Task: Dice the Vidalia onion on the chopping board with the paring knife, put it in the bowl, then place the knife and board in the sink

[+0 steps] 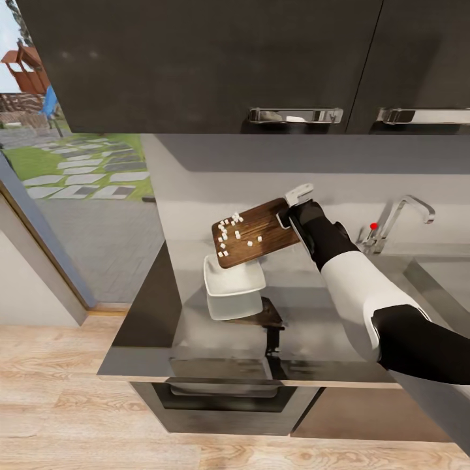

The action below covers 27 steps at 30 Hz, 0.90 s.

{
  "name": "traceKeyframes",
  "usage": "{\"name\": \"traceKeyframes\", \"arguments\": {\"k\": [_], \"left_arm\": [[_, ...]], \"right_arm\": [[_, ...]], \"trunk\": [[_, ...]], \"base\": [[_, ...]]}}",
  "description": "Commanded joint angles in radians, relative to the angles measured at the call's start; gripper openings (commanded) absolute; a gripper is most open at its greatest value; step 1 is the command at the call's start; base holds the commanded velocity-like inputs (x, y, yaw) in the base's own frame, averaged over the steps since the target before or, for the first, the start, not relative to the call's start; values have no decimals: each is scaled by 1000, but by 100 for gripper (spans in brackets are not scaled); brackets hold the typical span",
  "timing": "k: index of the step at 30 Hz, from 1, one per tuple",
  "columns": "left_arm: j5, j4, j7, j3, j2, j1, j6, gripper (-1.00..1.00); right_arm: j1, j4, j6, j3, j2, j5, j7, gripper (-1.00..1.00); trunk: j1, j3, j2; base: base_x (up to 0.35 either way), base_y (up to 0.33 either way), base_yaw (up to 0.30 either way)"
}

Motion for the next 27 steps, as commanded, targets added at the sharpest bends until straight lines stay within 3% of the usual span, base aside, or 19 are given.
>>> {"name": "traceKeyframes", "arguments": {"k": [1,11,27], "left_arm": [[5,4,-3,4,0,-2,-8,100],[5,4,-4,4,-1,-2,-8,100],[5,4,-3,4,-1,-2,-8,100]], "right_arm": [[-1,0,6,3,-1,5,1,-100],[-1,2,6,3,-25,5,1,-100],[1,48,3,4,-27,7,1,-100]], "trunk": [[0,-1,-1],[0,-1,-1],[0,-1,-1]], "base": [[0,0,0],[0,0,0],[0,0,0]]}}
